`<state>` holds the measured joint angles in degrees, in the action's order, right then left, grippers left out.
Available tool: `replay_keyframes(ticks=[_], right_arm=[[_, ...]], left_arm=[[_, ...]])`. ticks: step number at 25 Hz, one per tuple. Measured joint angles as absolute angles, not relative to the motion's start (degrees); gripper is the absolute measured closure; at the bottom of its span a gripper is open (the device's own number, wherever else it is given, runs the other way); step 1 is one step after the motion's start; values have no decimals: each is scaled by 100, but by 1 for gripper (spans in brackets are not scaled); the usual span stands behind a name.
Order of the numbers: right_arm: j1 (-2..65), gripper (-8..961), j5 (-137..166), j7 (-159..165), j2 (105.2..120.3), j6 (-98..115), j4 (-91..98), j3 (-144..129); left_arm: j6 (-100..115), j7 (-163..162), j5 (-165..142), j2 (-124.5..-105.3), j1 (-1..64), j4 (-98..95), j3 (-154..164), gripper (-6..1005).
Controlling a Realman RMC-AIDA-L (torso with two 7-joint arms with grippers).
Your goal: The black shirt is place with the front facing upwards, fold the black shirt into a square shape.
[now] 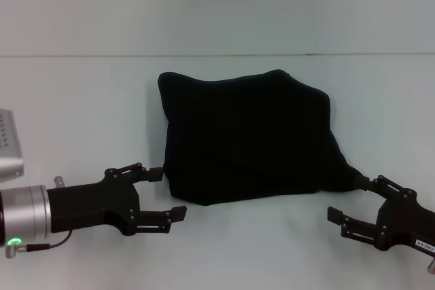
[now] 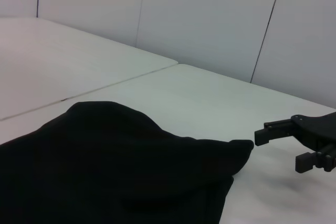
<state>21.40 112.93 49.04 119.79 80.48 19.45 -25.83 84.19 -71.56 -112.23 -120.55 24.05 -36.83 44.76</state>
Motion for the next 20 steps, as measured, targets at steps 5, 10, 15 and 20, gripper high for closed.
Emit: replay_keyframes(ticks=[5, 10, 15, 20], right_arm=[[2138, 8, 11294, 4904, 11979, 8051, 1937, -2570], [2136, 8, 11294, 4904, 11979, 8051, 1934, -2562], [2135, 8, 11294, 4904, 11979, 8051, 1933, -2566], [2135, 8, 11294, 4904, 11979, 8051, 1933, -2573]], left_arm=[[8411, -7171, -11231, -12058, 2416, -3678, 4484, 54], [8433, -7172, -11232, -12069, 2417, -3674, 4480, 54], [8419, -7172, -11233, -12075, 2417, -3673, 4484, 54], [8419, -7174, -11233, -12075, 2417, -3673, 4482, 54]])
